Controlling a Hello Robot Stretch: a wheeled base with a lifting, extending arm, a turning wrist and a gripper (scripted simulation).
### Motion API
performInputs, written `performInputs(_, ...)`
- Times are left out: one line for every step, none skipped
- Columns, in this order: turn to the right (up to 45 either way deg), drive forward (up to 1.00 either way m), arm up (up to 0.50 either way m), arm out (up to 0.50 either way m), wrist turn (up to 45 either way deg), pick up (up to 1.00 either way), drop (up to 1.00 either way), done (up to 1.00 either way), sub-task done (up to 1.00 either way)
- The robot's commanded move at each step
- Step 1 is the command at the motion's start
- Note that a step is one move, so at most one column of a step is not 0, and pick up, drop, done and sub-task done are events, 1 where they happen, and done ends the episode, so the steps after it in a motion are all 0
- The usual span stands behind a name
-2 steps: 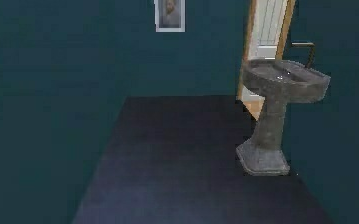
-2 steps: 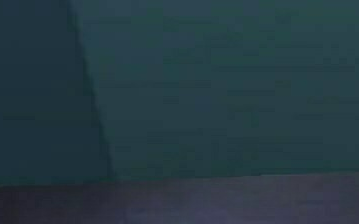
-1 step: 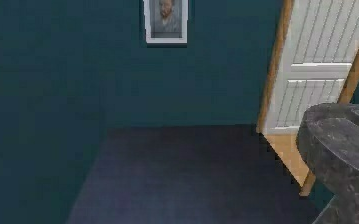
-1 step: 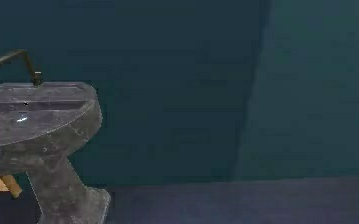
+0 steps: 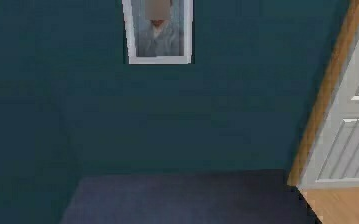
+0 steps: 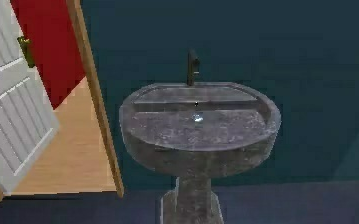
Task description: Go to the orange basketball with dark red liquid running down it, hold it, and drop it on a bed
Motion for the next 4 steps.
performInputs(39.0,0.00,0.00,0.00,0.0,0.00,0.00,0.00,0.00)
performInputs(0.0,0.60,0.00,0.00,0.0,0.00,0.00,0.00,0.00)
performInputs(24.0,0.00,0.00,0.00,0.0,0.00,0.00,0.00,0.00)
performInputs(0.0,0.85,0.00,0.00,0.0,0.00,0.00,0.00,0.00)
